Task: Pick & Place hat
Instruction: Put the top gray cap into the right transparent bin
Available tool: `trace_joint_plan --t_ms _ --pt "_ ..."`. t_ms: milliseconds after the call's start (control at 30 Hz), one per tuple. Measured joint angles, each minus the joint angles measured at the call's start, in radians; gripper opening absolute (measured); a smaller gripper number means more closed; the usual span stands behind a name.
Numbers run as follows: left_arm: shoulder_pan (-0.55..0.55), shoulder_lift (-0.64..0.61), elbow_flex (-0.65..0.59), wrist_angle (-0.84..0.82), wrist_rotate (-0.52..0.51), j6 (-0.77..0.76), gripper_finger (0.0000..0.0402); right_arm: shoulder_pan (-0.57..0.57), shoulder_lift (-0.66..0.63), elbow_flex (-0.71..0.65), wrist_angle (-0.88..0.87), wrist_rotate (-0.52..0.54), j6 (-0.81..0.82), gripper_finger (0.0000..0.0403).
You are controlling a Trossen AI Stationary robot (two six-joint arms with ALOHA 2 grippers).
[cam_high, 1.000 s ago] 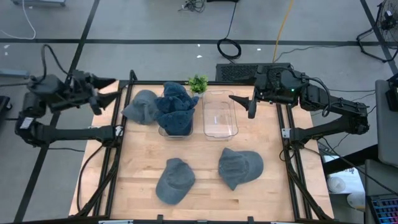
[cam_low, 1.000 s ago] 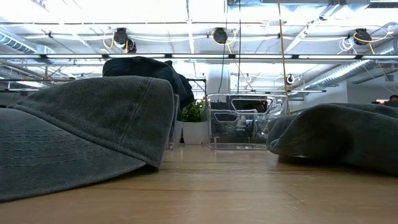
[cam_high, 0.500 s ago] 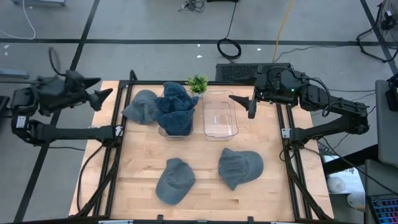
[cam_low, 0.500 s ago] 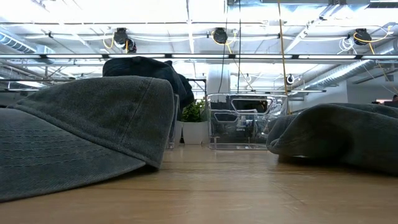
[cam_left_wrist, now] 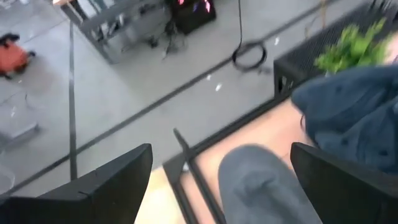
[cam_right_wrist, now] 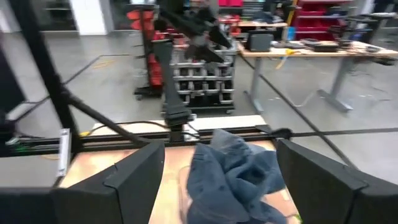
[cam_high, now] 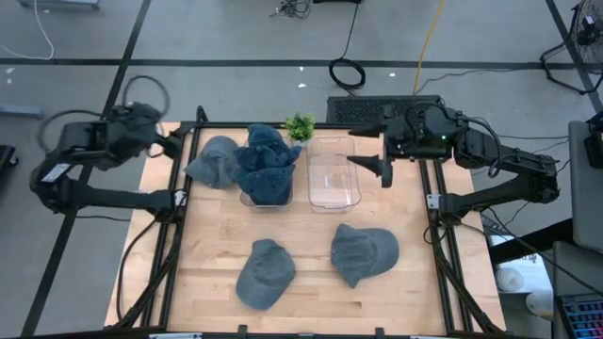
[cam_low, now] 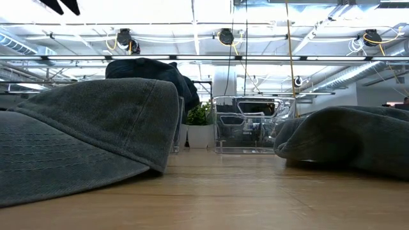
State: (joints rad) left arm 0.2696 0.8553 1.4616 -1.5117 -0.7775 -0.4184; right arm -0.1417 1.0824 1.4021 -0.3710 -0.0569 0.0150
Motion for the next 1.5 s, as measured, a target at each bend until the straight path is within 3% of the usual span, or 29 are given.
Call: trace_joint_plan --t_ms 167,400,667,867,1200,1500 --pt "0.051 0.060 -0.004 -0.059 0.058 -0.087 0.0390 -0.001 0.000 0.000 0.000 -0.035 -0.018 0.0295" --pt "0.139 0.081 -0.099 -0.049 0.084 -0.092 0.0390 0.000 0.000 0.000 -0.001 -0.052 -0.112 0.0295" --pt "0.270 0.084 -0.274 0.121 0.290 0.018 0.0390 0.000 0.000 0.000 -0.028 -0.052 -0.114 0.0295" --pt "0.393 0.089 -0.340 0.182 0.374 0.002 0.0390 0.000 0.000 0.000 -0.082 -0.053 -0.113 0.0295" --pt "0.573 0.165 -0.431 0.203 0.413 0.013 0.0390 0.000 0.000 0.000 -0.072 -0.051 -0.114 0.0295" --pt "0.655 0.315 -0.546 0.302 0.473 0.053 0.0390 0.000 0.000 0.000 -0.075 -0.050 -0.113 0.0295"
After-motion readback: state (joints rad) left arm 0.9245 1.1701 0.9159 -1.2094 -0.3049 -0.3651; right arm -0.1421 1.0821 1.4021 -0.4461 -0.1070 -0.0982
